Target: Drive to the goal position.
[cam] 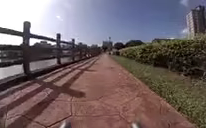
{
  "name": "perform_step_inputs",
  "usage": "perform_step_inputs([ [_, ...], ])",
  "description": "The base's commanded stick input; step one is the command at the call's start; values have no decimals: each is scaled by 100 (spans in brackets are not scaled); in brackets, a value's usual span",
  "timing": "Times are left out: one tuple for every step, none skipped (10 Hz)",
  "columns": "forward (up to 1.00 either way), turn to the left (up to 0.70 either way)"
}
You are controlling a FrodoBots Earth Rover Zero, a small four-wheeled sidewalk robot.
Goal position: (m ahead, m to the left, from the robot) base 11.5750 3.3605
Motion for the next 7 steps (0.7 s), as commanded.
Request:
perform_step_inputs([
  [50,0],
  [50,0],
  [50,0],
  [50,0],
  [50,0],
  [50,0],
  [50,0],
])
